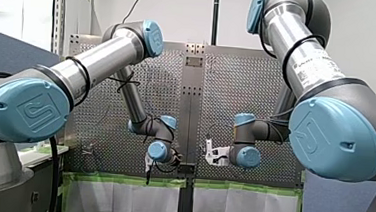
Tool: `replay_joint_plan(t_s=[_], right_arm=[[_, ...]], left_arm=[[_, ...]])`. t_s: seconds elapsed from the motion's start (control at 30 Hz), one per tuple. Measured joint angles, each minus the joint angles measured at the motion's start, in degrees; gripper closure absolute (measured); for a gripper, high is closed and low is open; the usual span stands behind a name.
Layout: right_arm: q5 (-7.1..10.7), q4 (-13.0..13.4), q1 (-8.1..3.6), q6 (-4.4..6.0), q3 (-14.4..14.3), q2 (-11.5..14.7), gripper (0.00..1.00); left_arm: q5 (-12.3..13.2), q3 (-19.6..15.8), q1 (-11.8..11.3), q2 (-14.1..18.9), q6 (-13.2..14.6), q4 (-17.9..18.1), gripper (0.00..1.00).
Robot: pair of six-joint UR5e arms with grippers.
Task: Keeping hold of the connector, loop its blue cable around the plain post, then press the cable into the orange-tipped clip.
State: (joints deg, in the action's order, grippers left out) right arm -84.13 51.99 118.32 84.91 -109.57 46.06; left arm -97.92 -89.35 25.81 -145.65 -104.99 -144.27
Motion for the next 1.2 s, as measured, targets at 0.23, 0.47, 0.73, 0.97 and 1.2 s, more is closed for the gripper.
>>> replay_joint_plan(t_s=[0.23,0.47,0.73,0.97,1.2], right_arm=[[0.01,0.0,-0.16,0.01,0.0,0.0,1.0],[0.02,0.0,-0.44,0.01,0.0,0.0,1.0],[-0.29,-0.9,-1.4,0.04,0.1,0.0,1.0],[-0.75,-1.9,-2.81,0.1,0.0,0.0,1.0],[-0.78,-2.0,-3.66,0.18,0.0,0.0,1.0]], left_arm=[[-2.5,0.0,0.0,0.0,-1.6,3.0,0.68],[-4.8,-0.1,0.3,0.0,1.7,3.1,0.98],[-7.6,-0.1,0.6,0.0,6.3,0.9,0.98],[-10.0,-1.5,0.7,0.0,7.5,1.5,0.98],[-9.9,-3.0,1.0,0.0,7.6,2.6,0.98]])
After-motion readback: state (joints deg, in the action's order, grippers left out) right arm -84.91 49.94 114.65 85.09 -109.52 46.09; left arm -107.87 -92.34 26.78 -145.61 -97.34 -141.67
